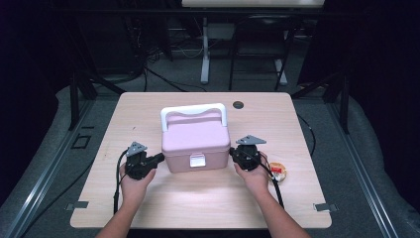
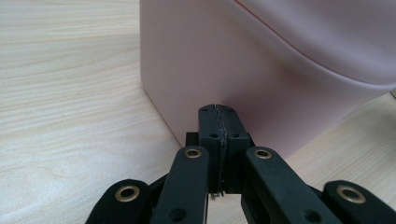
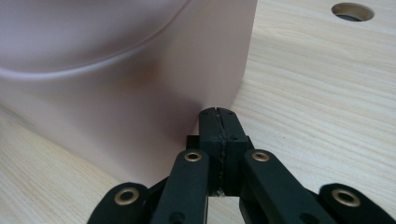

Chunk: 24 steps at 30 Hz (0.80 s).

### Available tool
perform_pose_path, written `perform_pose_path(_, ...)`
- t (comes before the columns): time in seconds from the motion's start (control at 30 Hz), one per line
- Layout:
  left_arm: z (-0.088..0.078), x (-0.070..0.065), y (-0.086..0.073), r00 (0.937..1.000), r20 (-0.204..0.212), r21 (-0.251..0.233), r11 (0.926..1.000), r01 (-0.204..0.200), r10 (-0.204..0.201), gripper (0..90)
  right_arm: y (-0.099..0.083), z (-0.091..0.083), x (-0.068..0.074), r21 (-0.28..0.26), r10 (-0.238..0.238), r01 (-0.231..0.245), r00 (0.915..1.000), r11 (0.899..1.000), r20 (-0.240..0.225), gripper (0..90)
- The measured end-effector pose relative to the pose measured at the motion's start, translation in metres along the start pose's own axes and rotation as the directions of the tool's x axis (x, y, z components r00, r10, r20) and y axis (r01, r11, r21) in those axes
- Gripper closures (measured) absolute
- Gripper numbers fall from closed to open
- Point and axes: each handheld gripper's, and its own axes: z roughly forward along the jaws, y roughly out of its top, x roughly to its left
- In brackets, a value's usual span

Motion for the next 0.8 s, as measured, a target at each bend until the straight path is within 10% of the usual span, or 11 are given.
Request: perform_pose_path(0.8,-0.002,-0.011,0.000,0.9997,-0.018,0.026,0.9996,-0.013,0.014,90.0,-0.010,-0.018,0.015,0.024,0.021,-0.023,0.9967,0.999,0.079,90.0)
